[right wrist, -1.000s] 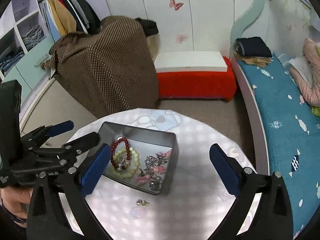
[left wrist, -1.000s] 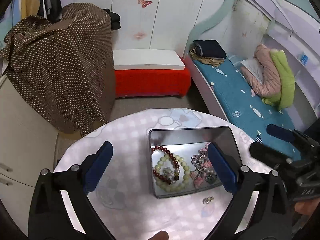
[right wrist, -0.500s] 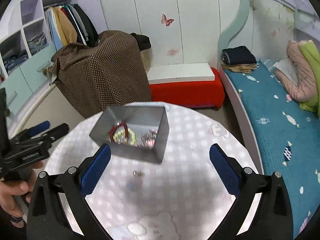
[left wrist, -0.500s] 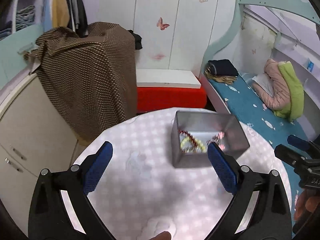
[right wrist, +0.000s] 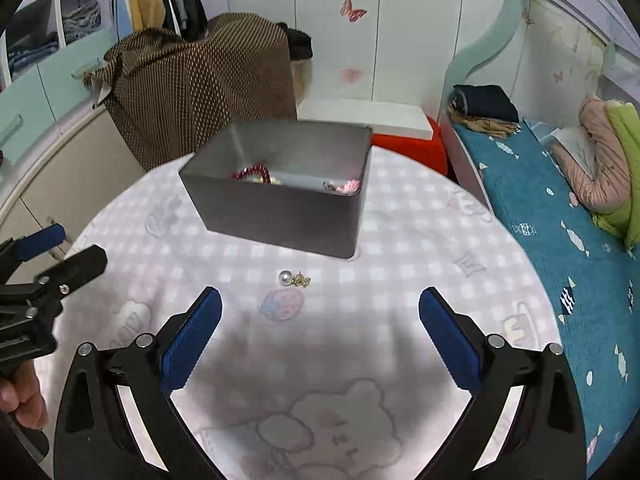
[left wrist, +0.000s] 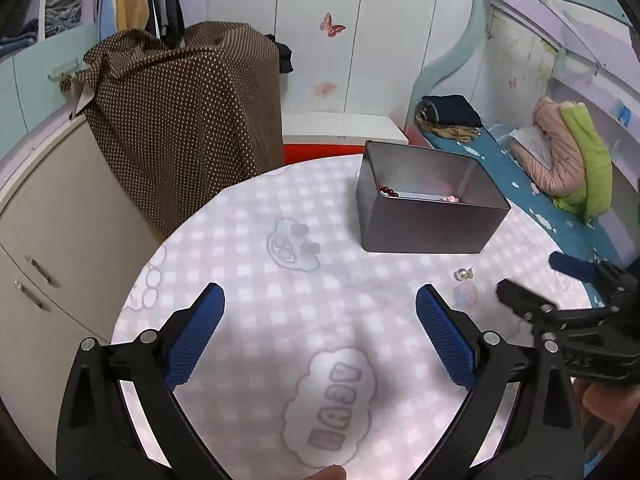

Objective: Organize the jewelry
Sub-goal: 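Grasp the pearl and gold charm with the right tool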

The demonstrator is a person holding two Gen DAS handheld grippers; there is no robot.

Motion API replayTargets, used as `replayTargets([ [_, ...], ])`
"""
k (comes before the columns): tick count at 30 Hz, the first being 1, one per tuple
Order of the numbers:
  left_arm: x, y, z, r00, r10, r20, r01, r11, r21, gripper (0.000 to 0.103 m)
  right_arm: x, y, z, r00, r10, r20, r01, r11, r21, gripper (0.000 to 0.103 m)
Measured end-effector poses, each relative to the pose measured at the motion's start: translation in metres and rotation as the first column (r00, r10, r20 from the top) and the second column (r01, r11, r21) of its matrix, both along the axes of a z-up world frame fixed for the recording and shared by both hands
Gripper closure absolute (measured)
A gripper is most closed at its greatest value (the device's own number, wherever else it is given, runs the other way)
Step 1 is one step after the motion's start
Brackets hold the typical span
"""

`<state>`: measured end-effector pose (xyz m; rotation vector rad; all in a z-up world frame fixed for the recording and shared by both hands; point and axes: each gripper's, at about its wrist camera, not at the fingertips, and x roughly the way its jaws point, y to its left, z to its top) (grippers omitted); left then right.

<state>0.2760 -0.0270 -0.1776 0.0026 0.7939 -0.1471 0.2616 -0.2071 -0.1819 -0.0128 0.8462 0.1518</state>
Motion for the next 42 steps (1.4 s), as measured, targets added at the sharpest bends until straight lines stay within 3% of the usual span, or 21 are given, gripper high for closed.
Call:
replayTargets([
  [8,0.040,-0.001,0.011,1.000,0.007,0.007,-0.006,1.000,-0.028,0.007,0.016,0.010,-0.016,1.000,0.011,-0.027,-0.011,1.000,-0.008,0.011],
  [18,0.108,-0.030,0.012,0.999,-0.030,-0.019,0.031,0.999,0.038,0.007,0.030,0.011,-0.035,0.997,0.028,-0.065,-0.028,1.000,-0.001,0.043],
  [25,0.129,-0.038,-0.002,0.998,-0.020,-0.054,0.022,0.999,0.044,0.008,0.031,0.017,-0.035,0.997,0.066,-0.042,-0.065,0.998,0.020,0.054],
  [26,0.130,-0.038,-0.004,0.998,-0.017,-0.058,0.019,0.999,0.045,0.012,0.031,0.017,-0.035,0.997,0.068,-0.038,-0.068,0.998,0.016,0.056],
  [27,0.132,-0.038,-0.007,0.997,-0.016,-0.070,0.019,0.999,0.044,0.028,0.032,0.020,-0.035,0.997,0.071,-0.036,-0.071,0.997,0.015,0.064],
  [29,0.137,-0.036,-0.013,0.995,-0.012,-0.099,0.015,0.999,0.031,0.042,0.031,0.021,-0.034,0.996,0.082,-0.034,-0.081,0.996,0.028,0.076],
  [31,0.139,-0.035,-0.018,0.994,-0.020,-0.112,0.022,1.000,0.015,0.049,0.031,0.022,-0.034,0.995,0.091,-0.033,-0.090,0.995,0.032,0.084],
  [33,0.136,-0.038,-0.019,0.994,-0.030,-0.106,0.032,0.999,0.013,0.056,0.032,0.021,-0.034,0.995,0.097,-0.032,-0.095,0.995,0.036,0.086],
  [38,0.135,-0.044,-0.019,0.993,-0.054,-0.104,0.054,0.999,-0.008,0.086,0.032,0.018,-0.033,0.994,0.106,-0.027,-0.104,0.992,0.067,0.086],
  [42,0.132,-0.046,-0.019,0.992,-0.073,-0.101,0.070,0.997,-0.034,0.097,0.029,0.013,-0.032,0.994,0.102,-0.030,-0.099,0.991,0.090,0.086],
])
